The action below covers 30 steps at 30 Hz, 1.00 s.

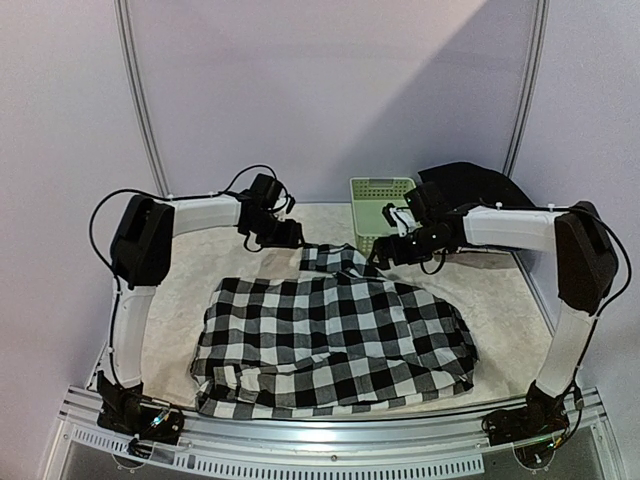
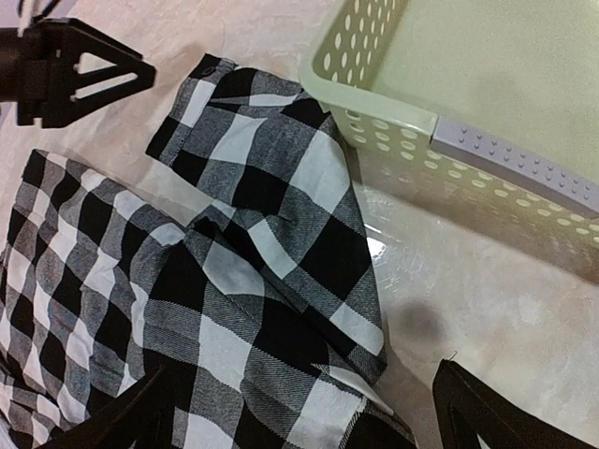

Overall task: Fold and stack the mixed laundry pile
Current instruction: Pick up the 1/3-folded shirt.

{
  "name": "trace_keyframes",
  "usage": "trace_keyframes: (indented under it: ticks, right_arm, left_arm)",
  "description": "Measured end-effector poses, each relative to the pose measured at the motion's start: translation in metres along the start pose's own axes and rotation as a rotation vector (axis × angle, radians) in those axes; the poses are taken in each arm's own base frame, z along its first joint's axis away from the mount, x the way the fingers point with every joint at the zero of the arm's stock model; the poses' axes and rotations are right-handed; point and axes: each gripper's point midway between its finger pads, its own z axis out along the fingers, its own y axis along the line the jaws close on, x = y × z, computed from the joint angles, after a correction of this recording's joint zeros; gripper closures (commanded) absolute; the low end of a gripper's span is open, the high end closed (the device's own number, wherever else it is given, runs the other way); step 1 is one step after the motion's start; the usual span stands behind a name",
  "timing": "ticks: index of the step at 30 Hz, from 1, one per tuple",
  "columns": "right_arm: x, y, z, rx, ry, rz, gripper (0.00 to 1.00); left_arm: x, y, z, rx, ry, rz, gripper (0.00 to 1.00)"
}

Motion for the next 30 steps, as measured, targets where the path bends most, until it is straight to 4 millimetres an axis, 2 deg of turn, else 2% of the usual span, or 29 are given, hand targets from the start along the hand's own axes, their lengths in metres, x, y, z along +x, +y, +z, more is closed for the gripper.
trace_keyframes:
  ticks: [4,8,14,19,22,24,30]
  right_arm:
    - [-0.002,0.003,-0.011,0.0,-0.03,0.002,0.03]
    - [0.005,0.004,-0.012,0.005,-0.028,0.005,0.03]
    - [0.015,0.004,-0.008,0.012,-0.009,0.006,0.03]
    - [0.023,0.001,-0.008,0.019,0.002,0.007,0.03]
    - [0.027,0.002,-0.012,0.02,0.003,0.006,0.03]
    - [0.027,0.003,-0.016,0.018,-0.004,0.004,0.03]
    - [0.02,0.006,-0.023,0.012,-0.035,-0.001,0.02]
  left_arm:
    - [-0.004,-0.013,0.023,0.021,0.023,-0.002,0.36]
    - [-0.004,-0.025,0.038,0.021,0.048,-0.003,0.38]
    - [0.005,-0.038,0.046,-0.04,0.086,0.011,0.39]
    - [0.012,-0.039,0.05,-0.146,0.105,0.024,0.42]
    - [0.016,-0.035,0.05,-0.197,0.114,0.024,0.49]
    - [0.019,-0.033,0.049,-0.221,0.121,0.026,0.59]
    - [0.016,-0.032,0.049,-0.243,0.111,0.029,0.97]
